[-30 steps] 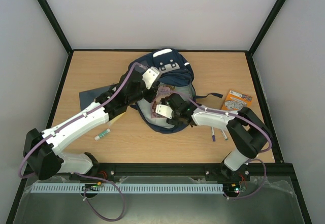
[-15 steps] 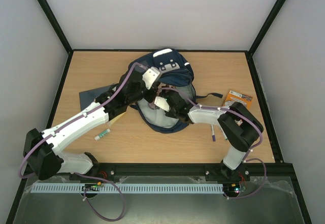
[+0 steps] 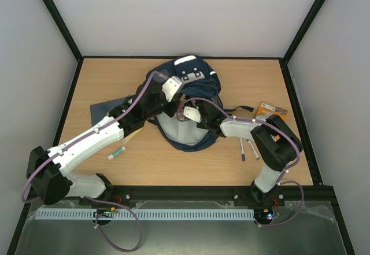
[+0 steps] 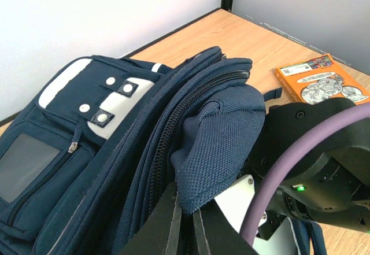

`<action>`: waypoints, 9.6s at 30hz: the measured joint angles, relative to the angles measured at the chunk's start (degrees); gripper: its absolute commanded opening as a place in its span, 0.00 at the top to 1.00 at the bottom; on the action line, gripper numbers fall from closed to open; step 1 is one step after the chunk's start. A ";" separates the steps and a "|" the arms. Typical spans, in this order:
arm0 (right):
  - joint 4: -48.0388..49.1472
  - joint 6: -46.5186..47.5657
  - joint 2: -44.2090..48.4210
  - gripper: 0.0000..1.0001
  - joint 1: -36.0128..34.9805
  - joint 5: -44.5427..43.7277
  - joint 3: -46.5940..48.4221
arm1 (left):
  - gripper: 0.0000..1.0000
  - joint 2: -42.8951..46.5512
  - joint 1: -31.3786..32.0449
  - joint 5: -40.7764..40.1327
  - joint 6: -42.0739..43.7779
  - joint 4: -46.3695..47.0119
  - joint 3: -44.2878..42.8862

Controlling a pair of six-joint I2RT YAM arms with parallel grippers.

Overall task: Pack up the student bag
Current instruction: Place the book in the student bag, then pick up the book from the center of the board.

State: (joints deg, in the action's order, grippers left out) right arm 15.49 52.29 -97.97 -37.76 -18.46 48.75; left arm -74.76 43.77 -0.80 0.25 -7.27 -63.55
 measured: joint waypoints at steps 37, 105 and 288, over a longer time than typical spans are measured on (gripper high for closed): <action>-37.42 -24.15 36.13 0.63 29.75 23.12 -1.84 | 0.78 -8.35 4.76 2.08 -1.14 1.86 -0.22; -40.81 -20.48 -3.06 0.52 68.70 41.00 10.34 | 0.27 -71.04 13.38 17.77 -33.22 -11.34 -58.77; -50.93 -32.33 -8.20 0.97 55.63 31.65 17.62 | 0.52 -67.71 12.20 20.81 -68.08 10.32 -44.24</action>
State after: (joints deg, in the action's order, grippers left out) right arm -35.44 19.97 -106.17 17.87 13.19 66.37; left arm -142.47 55.96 20.01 -67.83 3.05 -107.79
